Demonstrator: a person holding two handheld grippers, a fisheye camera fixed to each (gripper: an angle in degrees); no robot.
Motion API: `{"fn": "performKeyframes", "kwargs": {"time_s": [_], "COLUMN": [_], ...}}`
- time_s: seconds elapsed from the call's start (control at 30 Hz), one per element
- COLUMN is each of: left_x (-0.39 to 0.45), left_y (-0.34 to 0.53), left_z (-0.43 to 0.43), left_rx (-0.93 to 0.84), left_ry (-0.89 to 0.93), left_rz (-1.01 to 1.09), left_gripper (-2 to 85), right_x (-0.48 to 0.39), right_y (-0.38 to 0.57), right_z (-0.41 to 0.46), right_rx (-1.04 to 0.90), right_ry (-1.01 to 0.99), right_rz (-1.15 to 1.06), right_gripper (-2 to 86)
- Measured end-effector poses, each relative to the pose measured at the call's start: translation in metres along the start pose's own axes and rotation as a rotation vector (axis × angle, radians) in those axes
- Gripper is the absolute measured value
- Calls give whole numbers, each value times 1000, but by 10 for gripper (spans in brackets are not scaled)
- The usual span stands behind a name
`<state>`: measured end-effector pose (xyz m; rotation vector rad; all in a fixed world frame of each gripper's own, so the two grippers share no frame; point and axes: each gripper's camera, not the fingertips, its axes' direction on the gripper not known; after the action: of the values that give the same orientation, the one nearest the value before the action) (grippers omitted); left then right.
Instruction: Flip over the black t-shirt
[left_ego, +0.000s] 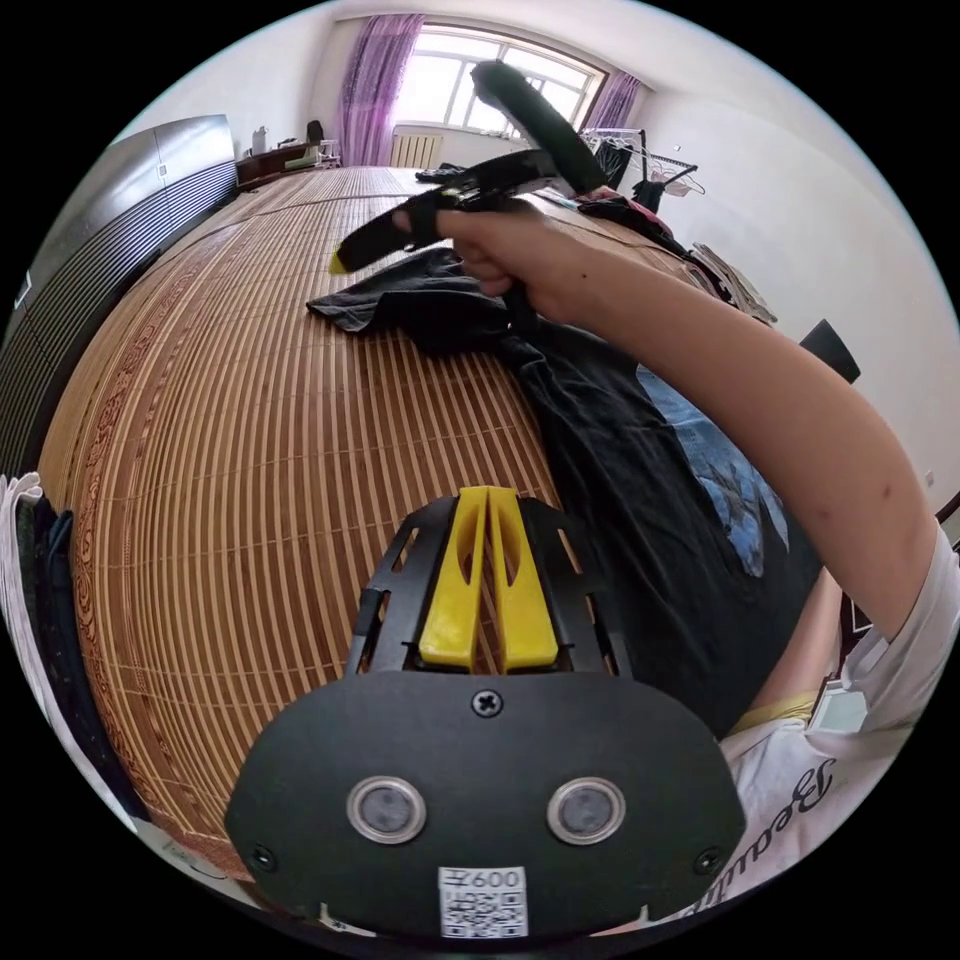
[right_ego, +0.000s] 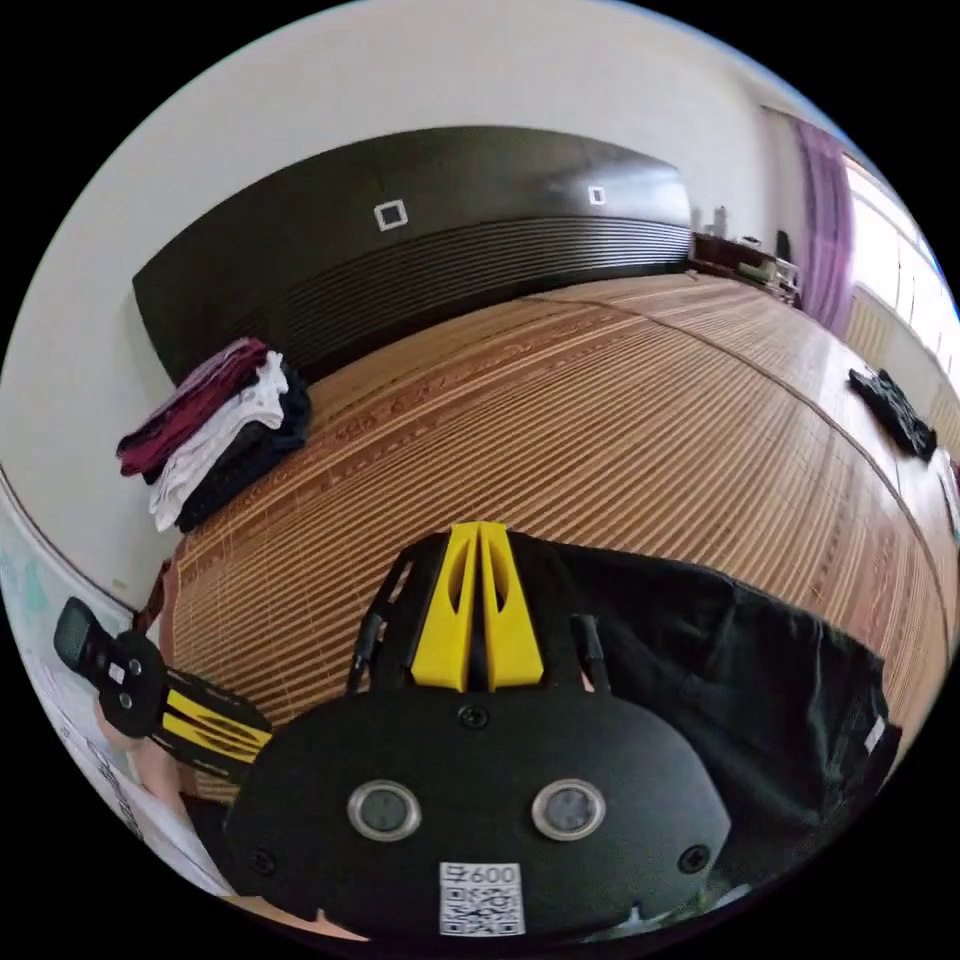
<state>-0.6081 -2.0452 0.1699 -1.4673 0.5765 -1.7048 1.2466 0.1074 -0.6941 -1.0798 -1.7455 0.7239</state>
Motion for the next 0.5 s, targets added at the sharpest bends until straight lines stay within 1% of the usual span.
{"fn": "performKeyframes", "kwargs": {"time_s": [0.07, 0.1, 0.17, 0.23, 0.4, 0.5], "left_x": [20, 25, 46, 62, 103, 136], "left_y": [-3, -3, -6, -9, -17, -24], "left_z": [-4, -6, -10, -14, -25, -33], "left_rx": [0, 1, 1, 0, 0, -1], "left_ry": [-12, -15, -23, -22, -3, -3], "left_rz": [6, 7, 11, 11, 1, 1], "left_gripper": [2, 2, 2, 2, 1, 1], "right_x": [4, 3, 0, -5, -23, -59], "right_y": [11, 13, 20, 23, 34, 40], "right_z": [-30, -36, -49, -50, -44, -48], "right_rx": [114, 125, 77, 7, -132, -83], "right_ry": [149, 200, 399, 464, 424, 417], "right_rz": [166, 193, 265, 279, 343, 338], "right_gripper": [-9, -9, -9, -9, -9, -9]}}
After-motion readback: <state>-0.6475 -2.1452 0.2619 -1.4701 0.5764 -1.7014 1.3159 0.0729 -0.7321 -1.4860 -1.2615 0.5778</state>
